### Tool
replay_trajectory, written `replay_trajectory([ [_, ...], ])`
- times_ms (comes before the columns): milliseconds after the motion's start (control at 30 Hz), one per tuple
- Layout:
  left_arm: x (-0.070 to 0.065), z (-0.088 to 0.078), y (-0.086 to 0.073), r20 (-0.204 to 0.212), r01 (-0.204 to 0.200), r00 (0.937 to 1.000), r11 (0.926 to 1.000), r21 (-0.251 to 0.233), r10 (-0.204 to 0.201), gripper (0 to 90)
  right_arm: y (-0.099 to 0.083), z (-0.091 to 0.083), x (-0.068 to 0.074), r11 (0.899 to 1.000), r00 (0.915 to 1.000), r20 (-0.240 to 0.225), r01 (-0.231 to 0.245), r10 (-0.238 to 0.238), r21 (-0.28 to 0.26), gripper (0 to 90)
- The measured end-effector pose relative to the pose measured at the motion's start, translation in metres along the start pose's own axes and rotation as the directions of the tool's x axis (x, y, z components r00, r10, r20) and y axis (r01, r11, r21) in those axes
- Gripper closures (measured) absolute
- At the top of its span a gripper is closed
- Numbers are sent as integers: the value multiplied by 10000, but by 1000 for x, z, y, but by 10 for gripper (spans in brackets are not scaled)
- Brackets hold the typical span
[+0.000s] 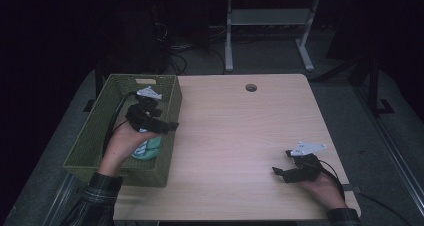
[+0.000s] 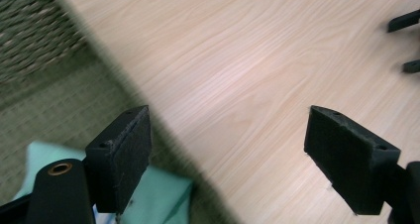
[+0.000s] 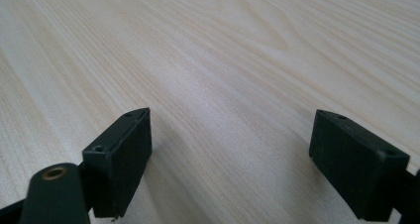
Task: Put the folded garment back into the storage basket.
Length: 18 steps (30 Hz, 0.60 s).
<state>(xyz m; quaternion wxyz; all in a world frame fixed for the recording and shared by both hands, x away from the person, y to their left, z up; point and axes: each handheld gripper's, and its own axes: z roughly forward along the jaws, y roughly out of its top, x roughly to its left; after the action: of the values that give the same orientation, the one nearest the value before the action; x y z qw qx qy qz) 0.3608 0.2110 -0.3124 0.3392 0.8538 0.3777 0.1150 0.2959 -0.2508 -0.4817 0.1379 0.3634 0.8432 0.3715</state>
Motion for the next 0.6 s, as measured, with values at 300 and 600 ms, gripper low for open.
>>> replay_trajectory([
  [300,-33,25,8,549,-259,9981,9985,-478,285,182,0,0,0,10000,10000,-1,12,-12,-3,164],
  [600,-62,56,8,657,-632,9955,9958,-668,676,181,0,0,0,10000,10000,-6,13,-13,4,163],
])
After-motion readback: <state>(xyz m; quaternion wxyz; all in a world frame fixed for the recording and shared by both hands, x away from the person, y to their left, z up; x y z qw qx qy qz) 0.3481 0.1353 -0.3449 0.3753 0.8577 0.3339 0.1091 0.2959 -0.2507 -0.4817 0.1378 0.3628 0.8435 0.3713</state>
